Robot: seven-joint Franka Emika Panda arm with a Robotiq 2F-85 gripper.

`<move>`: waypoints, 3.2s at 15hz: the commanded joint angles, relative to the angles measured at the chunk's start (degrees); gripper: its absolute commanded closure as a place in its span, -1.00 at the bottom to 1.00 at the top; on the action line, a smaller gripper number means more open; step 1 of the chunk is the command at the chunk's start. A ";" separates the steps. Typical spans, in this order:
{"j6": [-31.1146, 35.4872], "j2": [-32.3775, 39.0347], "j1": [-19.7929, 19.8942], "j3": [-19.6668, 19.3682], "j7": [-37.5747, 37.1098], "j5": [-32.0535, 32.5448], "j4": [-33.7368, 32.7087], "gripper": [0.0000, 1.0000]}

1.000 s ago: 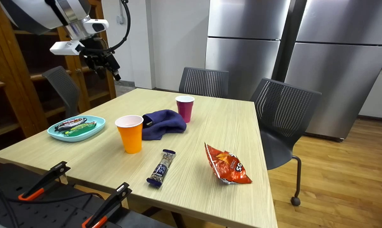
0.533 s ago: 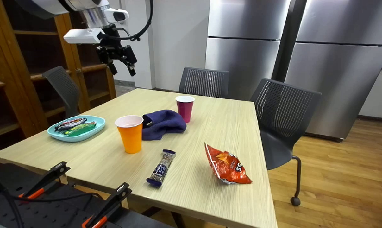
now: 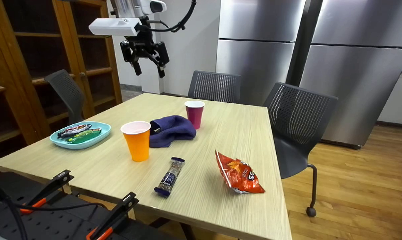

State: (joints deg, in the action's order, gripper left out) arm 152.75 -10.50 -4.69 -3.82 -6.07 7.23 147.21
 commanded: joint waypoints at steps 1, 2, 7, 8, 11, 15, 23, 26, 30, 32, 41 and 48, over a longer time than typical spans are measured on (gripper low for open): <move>-2.79 -3.87 2.59 -1.52 8.34 -5.32 3.07 -1.00; -3.01 -3.85 3.31 -2.18 9.58 -5.97 3.57 -1.00; -0.95 -2.04 7.77 -3.88 9.13 -4.54 5.31 -1.00; -0.31 -1.67 8.61 -3.87 8.61 -3.82 5.73 -1.00; 1.76 0.79 10.55 -3.69 7.79 -1.69 6.93 -1.00; 3.65 4.61 12.36 -3.87 6.43 1.19 8.19 -1.00; 8.51 12.23 13.23 -5.60 7.29 3.03 8.95 -1.00; 10.54 15.12 13.06 -6.75 6.11 5.86 8.58 -1.00; 12.05 18.94 12.21 -8.90 4.86 9.08 7.88 -1.00; 12.66 20.70 11.82 -9.75 4.72 9.79 7.54 -1.00; 16.14 30.18 6.67 -13.17 3.10 9.31 4.22 -1.00; 16.36 34.77 4.34 -13.48 3.29 7.58 2.11 -1.00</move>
State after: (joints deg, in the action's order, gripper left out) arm 168.34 22.56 1.24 -16.49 -1.82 15.32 150.35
